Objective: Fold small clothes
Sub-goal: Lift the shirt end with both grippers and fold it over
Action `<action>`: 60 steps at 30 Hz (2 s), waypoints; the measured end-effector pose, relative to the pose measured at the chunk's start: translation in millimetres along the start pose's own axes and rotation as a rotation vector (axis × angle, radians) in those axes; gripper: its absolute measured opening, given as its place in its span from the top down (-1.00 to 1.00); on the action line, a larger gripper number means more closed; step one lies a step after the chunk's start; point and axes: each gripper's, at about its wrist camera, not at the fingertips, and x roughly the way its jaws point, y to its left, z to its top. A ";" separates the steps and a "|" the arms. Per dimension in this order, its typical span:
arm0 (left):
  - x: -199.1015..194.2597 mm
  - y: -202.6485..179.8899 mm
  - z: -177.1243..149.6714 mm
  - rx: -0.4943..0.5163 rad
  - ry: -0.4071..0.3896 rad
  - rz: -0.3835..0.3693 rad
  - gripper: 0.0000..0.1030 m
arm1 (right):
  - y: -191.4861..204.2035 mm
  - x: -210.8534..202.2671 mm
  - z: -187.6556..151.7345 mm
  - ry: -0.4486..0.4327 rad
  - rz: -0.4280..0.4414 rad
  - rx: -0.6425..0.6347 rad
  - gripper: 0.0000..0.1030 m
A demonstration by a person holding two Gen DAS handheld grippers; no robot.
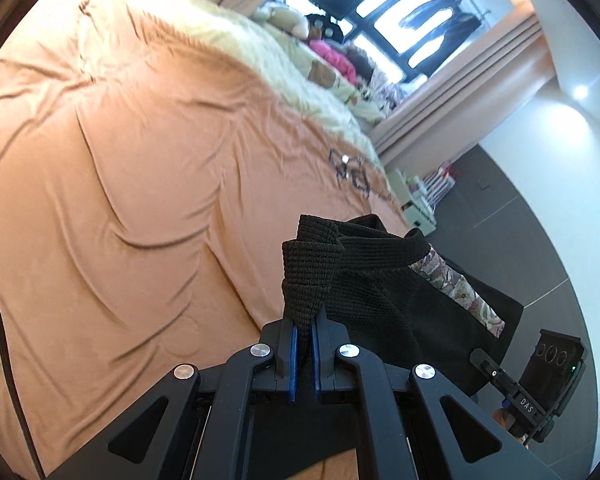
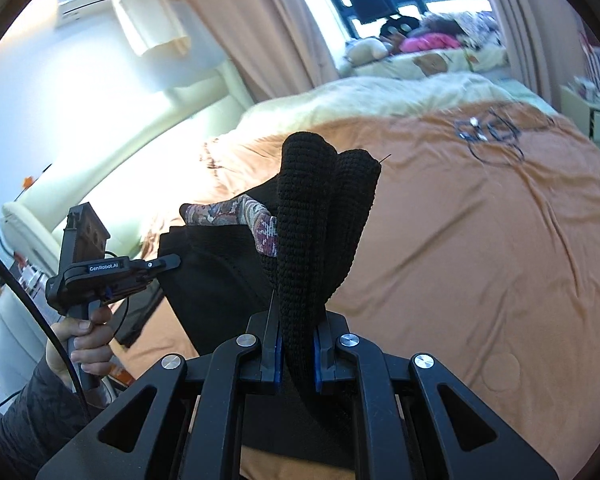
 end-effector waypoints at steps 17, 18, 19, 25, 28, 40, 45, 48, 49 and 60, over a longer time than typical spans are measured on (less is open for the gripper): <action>-168.6 36.7 8.1 -0.034 -0.222 -0.012 0.90 | 103.1 -4.3 -2.0 -0.035 0.102 -0.179 0.86; -177.1 40.9 8.1 -0.037 -0.232 -0.006 0.91 | 105.5 -1.5 -2.0 -0.035 0.112 -0.184 0.86; -185.7 44.8 8.5 -0.040 -0.241 0.001 0.91 | 108.8 1.9 -1.8 -0.035 0.124 -0.189 0.86; -235.3 71.6 6.8 -0.061 -0.301 0.038 0.91 | 119.5 31.5 3.2 -0.022 0.187 -0.226 0.86; -255.2 83.8 7.8 -0.068 -0.322 0.058 0.91 | 120.1 46.3 8.7 -0.022 0.218 -0.243 0.86; -349.1 133.8 30.4 -0.002 -0.382 0.148 0.91 | 153.7 87.0 8.8 0.001 0.322 -0.289 0.86; -384.8 152.8 41.1 0.030 -0.407 0.186 0.91 | 174.7 107.6 5.0 0.010 0.366 -0.310 0.86; -402.8 165.8 48.3 0.047 -0.419 0.213 0.90 | 185.9 122.2 2.7 0.023 0.388 -0.302 0.86; -409.9 171.3 51.1 0.052 -0.423 0.221 0.90 | 189.5 126.7 1.5 0.026 0.394 -0.299 0.86; -465.2 231.4 69.4 0.005 -0.469 0.290 0.91 | 216.0 169.5 2.4 0.067 0.473 -0.334 0.86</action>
